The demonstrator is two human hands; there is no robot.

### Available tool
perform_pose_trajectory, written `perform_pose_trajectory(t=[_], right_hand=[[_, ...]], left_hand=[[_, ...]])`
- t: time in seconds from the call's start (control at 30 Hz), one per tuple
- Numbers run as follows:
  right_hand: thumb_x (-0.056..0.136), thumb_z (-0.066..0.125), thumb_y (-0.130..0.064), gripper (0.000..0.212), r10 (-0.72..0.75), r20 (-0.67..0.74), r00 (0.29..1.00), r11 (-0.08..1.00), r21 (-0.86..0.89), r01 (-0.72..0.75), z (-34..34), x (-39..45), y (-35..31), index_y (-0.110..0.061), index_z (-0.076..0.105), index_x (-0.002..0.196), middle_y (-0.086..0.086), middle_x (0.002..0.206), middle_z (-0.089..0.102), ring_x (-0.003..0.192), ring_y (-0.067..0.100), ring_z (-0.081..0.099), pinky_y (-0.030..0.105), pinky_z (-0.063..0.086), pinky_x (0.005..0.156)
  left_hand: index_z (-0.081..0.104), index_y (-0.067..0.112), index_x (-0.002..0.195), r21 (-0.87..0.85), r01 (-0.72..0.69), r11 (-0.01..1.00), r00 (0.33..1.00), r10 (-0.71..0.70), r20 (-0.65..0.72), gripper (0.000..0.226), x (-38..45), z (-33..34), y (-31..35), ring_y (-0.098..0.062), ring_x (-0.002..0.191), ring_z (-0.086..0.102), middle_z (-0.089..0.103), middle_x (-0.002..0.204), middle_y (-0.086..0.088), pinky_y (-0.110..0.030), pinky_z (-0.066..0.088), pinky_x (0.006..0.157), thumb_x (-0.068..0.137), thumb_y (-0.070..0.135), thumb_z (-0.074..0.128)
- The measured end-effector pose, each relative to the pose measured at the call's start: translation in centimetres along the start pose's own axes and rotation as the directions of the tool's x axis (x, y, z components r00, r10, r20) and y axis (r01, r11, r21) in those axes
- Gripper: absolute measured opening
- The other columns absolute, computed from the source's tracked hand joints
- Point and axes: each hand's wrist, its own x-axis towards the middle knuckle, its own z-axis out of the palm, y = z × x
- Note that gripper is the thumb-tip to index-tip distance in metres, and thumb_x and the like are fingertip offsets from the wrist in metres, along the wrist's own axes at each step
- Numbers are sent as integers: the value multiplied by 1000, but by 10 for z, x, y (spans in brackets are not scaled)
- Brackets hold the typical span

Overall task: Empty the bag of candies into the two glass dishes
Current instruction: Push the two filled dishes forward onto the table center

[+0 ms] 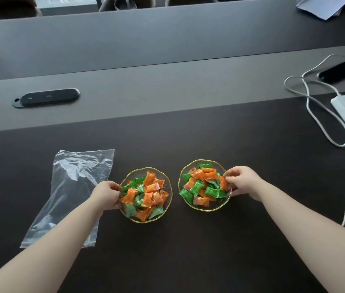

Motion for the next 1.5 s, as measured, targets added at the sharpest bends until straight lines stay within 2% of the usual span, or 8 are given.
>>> perform_pose_trajectory(t=[0.17, 0.3, 0.43, 0.53, 0.63, 0.83, 1.33, 1.5], right_hand=[[92, 54, -4, 10, -18, -51, 999, 958, 286, 32, -24, 24, -20, -3, 61, 99, 23, 104, 66, 86, 31, 68, 45, 60, 66], [93, 52, -4, 15, -8, -135, 991, 884, 461, 70, -41, 48, -46, 1, 59, 105, 20, 101, 67, 84, 30, 68, 41, 58, 63], [92, 51, -2, 8, 48, -195, 980, 784, 616, 84, -54, 81, -77, -3, 57, 98, 20, 102, 67, 85, 31, 68, 41, 58, 60], [92, 51, 0, 19, 82, -221, 972, 725, 683, 94, -60, 106, -101, 1, 54, 111, 18, 98, 67, 83, 30, 68, 41, 58, 60], [91, 52, 0, 25, 105, -230, 967, 686, 721, 97, -64, 132, -121, 0, 52, 116, 20, 106, 66, 90, 31, 68, 45, 59, 68], [91, 52, 0, 33, 135, -257, 957, 646, 755, 111, -66, 180, -154, -2, 48, 124, 19, 112, 65, 95, 32, 68, 44, 59, 64], [92, 54, -6, 23, 187, -270, 945, 667, 741, 80, -63, 248, -184, -7, 53, 114, 16, 113, 64, 96, 30, 68, 42, 61, 64], [91, 57, -10, 23, 196, -294, 936, 668, 738, 92, -62, 253, -185, -8, 54, 113, 16, 113, 65, 95, 29, 68, 43, 62, 68]], left_hand=[[61, 8, 74, -265, 3, 964, 999, -14, -37, 23, 14, -5, 30, -22, 67, 62, 62, 78, -15, -26, 55, 41, 85, -7, 47], [59, 1, 87, -439, 23, 898, 998, -48, -47, 17, 32, -5, 67, -24, 70, 65, 64, 81, -16, -27, 57, 44, 88, -7, 44], [54, -2, 97, -530, 3, 848, 996, -49, -73, 16, 50, -2, 112, -23, 71, 64, 63, 81, -16, -30, 58, 47, 91, -6, 40], [54, -3, 100, -559, -28, 828, 995, -33, -99, 16, 69, -1, 141, -22, 72, 64, 63, 85, -17, -29, 53, 51, 91, -5, 41], [53, -3, 104, -606, -37, 794, 993, -37, -109, 19, 92, 0, 165, -22, 71, 64, 63, 83, -15, -28, 56, 48, 90, -6, 41], [50, -9, 120, -659, -38, 751, 989, -64, -130, 32, 137, 6, 203, -29, 87, 64, 62, 106, -22, -39, 52, 78, 91, -6, 39], [52, -3, 117, -715, -34, 698, 980, -116, -160, 26, 208, 18, 241, -28, 90, 67, 63, 106, -19, -34, 55, 66, 92, -2, 43], [53, -1, 110, -749, -36, 662, 981, -118, -152, 20, 217, 23, 242, -21, 79, 68, 63, 105, -17, -30, 55, 61, 91, 0, 47]])
